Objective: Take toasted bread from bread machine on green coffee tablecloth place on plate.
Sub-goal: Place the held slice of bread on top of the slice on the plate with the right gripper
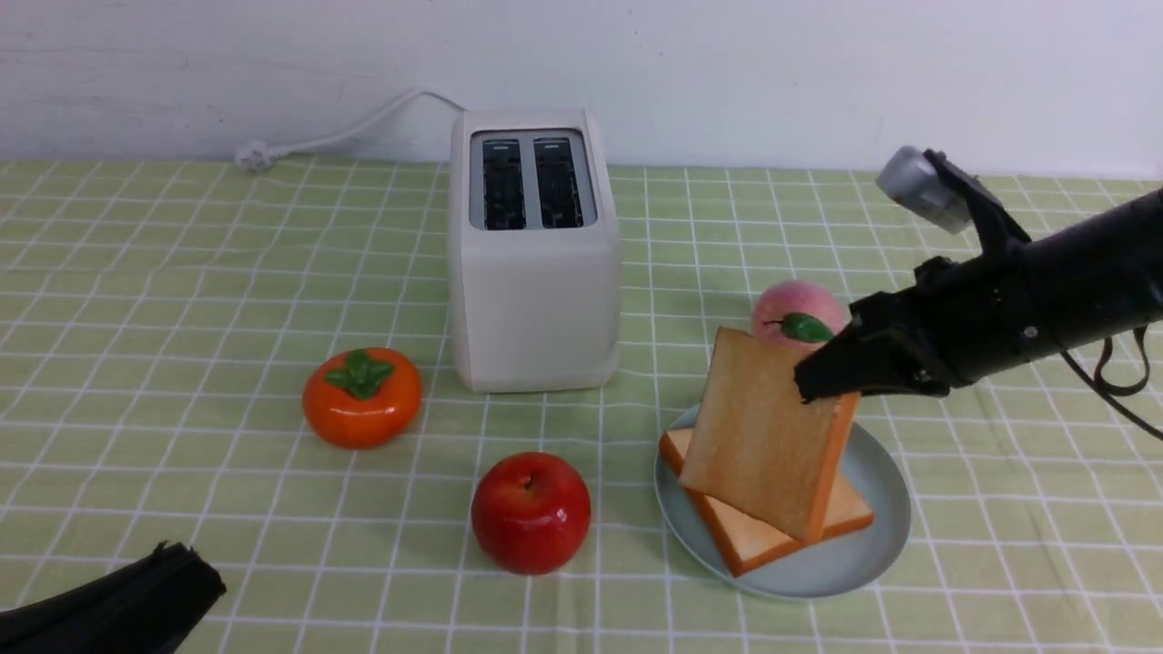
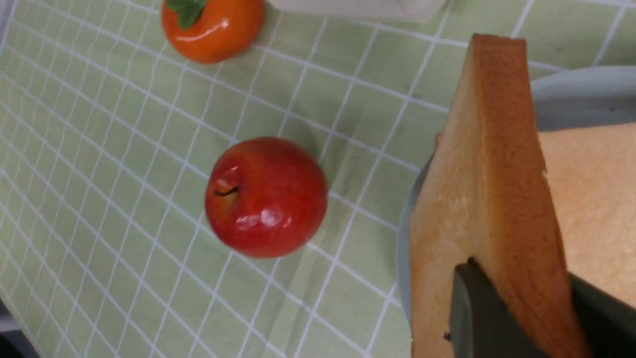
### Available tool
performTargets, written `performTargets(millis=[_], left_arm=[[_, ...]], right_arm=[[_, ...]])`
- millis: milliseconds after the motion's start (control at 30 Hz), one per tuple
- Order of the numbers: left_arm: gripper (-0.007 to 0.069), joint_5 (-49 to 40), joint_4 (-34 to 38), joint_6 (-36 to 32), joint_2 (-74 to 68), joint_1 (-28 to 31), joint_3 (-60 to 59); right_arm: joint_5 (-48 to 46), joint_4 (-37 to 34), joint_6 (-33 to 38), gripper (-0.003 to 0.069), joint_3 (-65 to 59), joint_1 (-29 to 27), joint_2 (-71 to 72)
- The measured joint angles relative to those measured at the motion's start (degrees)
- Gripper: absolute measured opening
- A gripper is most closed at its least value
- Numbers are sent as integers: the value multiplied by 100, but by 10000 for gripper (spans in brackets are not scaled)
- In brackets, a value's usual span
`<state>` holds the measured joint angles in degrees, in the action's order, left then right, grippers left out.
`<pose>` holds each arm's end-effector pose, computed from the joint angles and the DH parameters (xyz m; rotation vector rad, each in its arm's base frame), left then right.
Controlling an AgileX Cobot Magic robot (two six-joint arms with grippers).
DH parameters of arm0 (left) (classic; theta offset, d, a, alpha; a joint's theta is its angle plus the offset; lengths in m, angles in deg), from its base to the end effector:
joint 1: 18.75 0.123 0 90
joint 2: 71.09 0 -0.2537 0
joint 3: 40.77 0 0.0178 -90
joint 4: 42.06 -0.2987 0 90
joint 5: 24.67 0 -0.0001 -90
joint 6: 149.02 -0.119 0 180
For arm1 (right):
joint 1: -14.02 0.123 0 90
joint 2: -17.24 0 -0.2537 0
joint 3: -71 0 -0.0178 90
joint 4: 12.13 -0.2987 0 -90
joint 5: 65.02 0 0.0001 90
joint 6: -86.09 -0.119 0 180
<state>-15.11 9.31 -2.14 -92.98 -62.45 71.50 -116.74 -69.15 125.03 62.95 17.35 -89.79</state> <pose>0.1411 -0.1136 0.2504 0.2296 1.4910 -0.7767 0.3923 0.1014 0.1778 -0.2238 2.5013 0.9840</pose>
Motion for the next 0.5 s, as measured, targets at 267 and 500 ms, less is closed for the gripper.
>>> performTargets(millis=[267, 500], left_arm=[[-13, 0, 24, 0, 0, 0, 0], [-9, 0, 24, 0, 0, 0, 0]], right_arm=[[283, 106, 0, 183, 0, -112, -449], [182, 946, -133, 460, 223, -402, -144]])
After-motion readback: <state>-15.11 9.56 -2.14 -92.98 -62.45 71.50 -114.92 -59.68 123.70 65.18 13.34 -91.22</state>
